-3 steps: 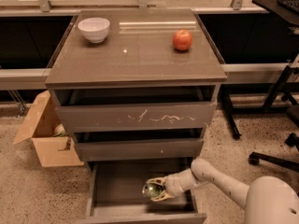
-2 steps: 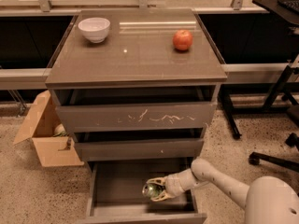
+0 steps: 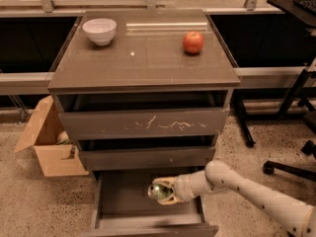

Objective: Pick green can from bottom drawer and place on counter

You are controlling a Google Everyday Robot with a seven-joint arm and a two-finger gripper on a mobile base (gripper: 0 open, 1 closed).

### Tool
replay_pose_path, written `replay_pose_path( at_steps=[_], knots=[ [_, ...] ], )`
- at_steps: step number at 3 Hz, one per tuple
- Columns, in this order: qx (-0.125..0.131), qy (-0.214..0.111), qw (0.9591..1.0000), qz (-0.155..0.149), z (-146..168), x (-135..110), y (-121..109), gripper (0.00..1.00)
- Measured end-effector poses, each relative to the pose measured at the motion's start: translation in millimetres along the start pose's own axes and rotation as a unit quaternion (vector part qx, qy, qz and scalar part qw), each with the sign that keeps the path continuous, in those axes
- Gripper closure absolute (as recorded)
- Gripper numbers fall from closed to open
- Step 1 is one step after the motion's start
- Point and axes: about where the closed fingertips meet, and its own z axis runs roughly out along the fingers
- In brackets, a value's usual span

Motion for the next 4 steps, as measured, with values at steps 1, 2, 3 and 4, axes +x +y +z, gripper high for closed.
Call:
replay_pose_path(
  at_steps=[1, 2, 3, 4],
  knots=[
    [0.006, 0.032, 0.9989, -0.033, -21, -56, -12, 1.00],
    [-0.017, 0.025, 0.9988, -0.038, -13, -71, 8, 1.00],
    [-0.014, 0.025, 0.9989, -0.037, -13, -68, 5, 1.00],
    [-0.028, -0.001, 0.9975, -0.065, -21, -89, 0, 1.00]
  ],
)
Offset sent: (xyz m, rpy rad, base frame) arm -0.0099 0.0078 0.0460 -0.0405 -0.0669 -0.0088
